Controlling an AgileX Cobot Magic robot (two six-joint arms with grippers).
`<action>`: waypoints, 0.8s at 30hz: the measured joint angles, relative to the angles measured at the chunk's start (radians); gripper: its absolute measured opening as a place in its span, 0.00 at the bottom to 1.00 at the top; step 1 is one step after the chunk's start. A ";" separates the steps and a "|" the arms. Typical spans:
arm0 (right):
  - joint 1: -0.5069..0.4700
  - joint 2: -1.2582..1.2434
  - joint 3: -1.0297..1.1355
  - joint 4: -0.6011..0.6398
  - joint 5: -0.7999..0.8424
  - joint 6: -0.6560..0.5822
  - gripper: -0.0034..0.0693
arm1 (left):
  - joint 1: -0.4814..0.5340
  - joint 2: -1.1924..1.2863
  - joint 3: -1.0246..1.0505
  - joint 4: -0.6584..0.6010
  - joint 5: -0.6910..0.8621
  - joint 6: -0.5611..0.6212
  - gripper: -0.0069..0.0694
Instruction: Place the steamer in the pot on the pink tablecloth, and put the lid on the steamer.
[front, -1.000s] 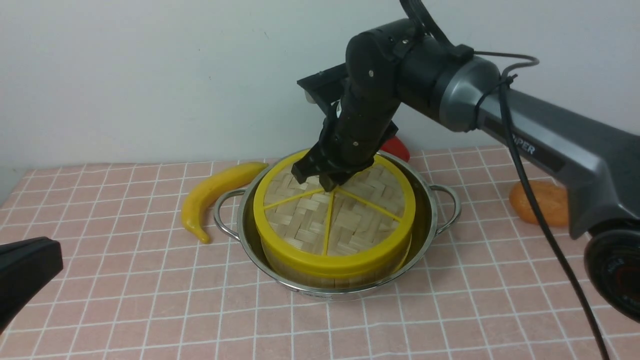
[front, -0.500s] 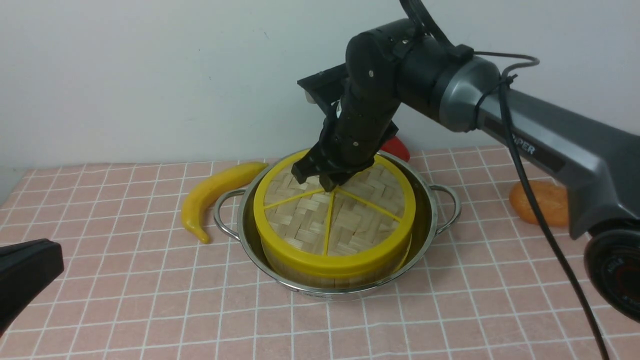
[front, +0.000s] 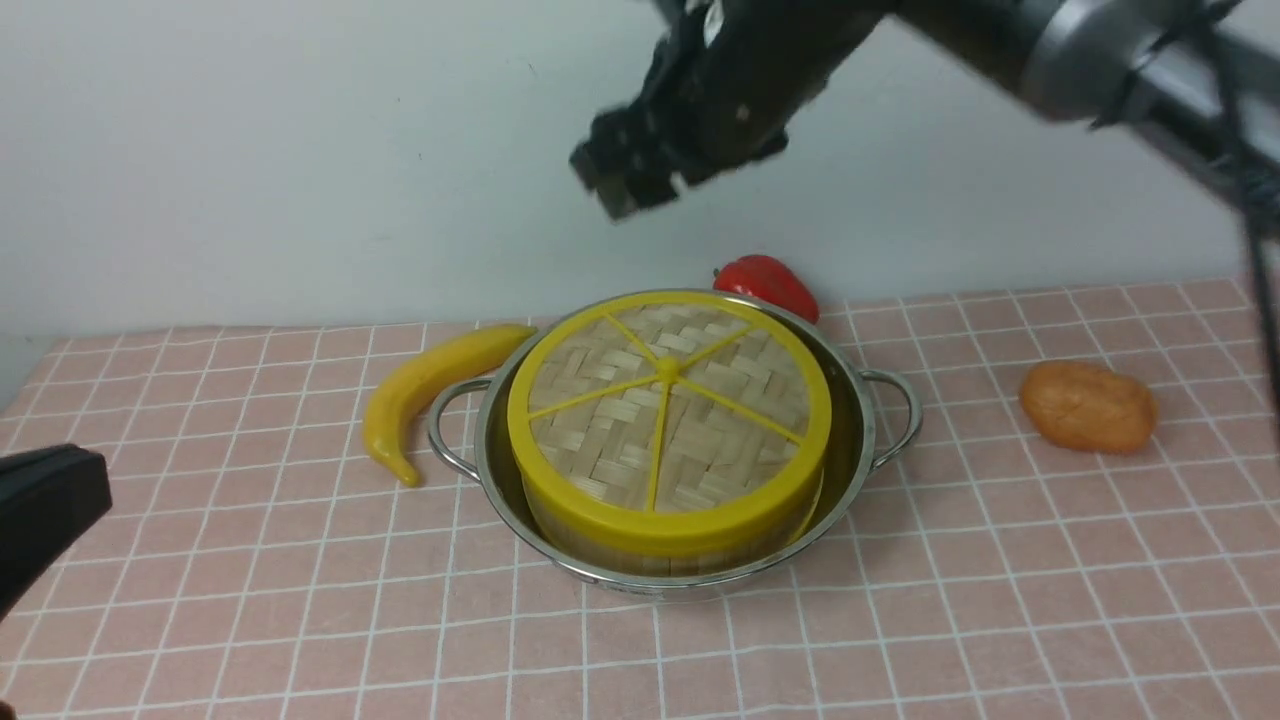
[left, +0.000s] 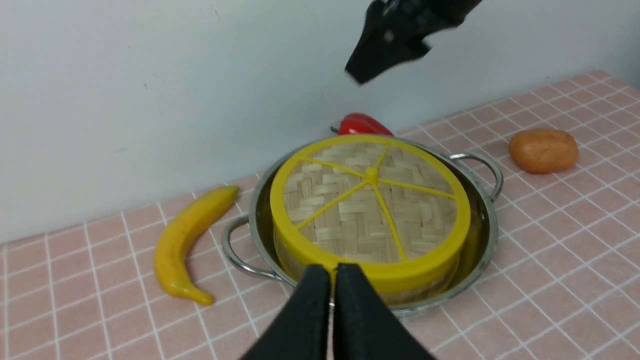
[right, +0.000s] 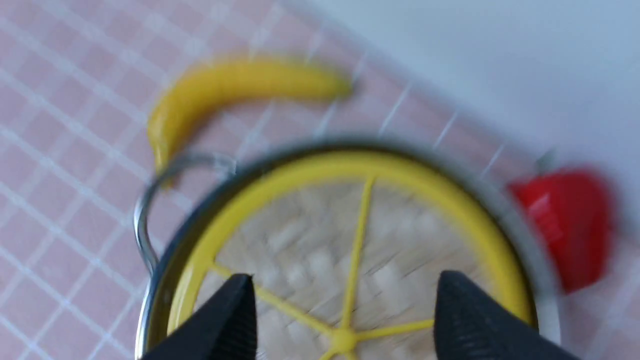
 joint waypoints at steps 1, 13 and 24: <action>0.000 -0.047 -0.004 -0.031 -0.003 0.000 0.62 | 0.000 0.000 0.000 0.010 -0.012 0.000 0.11; 0.000 -0.638 0.336 -0.249 -0.028 0.001 0.03 | 0.000 0.000 0.000 0.072 -0.077 -0.011 0.13; 0.000 -1.069 1.248 -0.249 -0.552 0.218 0.03 | 0.000 0.000 0.000 0.073 -0.077 -0.018 0.18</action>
